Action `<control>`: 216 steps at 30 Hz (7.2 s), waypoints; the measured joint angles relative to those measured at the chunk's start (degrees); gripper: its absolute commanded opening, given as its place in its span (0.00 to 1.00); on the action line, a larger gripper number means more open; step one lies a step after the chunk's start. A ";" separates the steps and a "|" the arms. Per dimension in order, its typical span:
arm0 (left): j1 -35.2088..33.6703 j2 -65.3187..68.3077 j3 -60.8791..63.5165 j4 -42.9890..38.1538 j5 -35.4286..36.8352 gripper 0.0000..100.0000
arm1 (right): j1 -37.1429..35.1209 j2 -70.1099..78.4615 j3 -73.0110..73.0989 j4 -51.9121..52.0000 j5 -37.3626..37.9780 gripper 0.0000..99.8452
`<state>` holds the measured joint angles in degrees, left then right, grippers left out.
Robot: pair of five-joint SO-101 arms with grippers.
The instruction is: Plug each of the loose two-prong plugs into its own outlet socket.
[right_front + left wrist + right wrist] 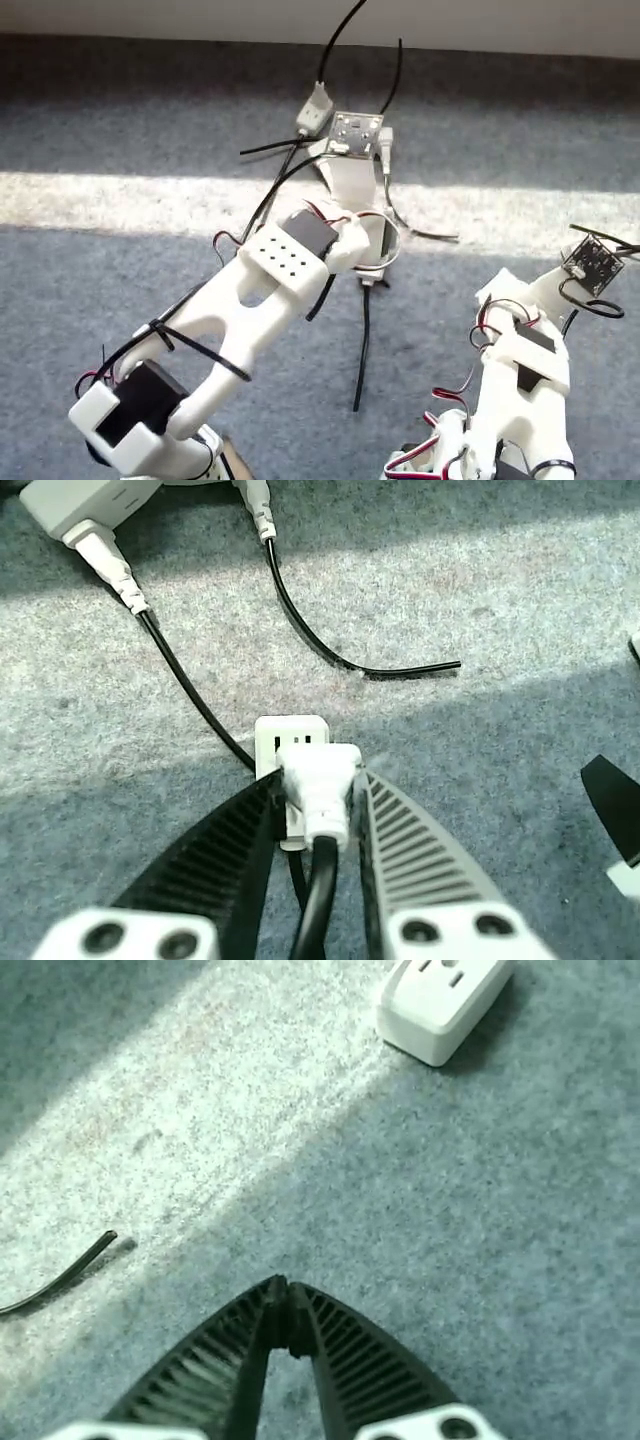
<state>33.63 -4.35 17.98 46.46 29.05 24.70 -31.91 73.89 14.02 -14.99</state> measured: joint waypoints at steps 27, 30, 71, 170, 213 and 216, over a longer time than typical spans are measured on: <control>-2.55 22.77 -22.68 13.10 0.00 0.01 | 0.00 0.00 0.00 0.00 0.00 0.01; -2.81 22.86 -22.68 13.10 0.00 0.01 | 0.00 0.00 0.00 0.00 0.00 0.01; -2.55 30.15 -28.22 13.71 9.23 0.01 | 0.00 0.00 0.00 0.00 0.00 0.01; 2.55 40.00 -62.07 42.46 23.91 0.01 | 0.00 0.00 0.00 0.00 0.00 0.01; -5.19 47.74 -64.00 38.42 25.49 0.01 | -0.53 0.00 0.00 0.00 0.00 0.01; -5.27 48.26 -66.02 39.38 25.49 0.01 | -0.53 0.00 0.00 0.00 0.00 0.01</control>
<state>28.35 43.91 -48.04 85.85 54.55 24.18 -31.91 73.89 14.02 -14.99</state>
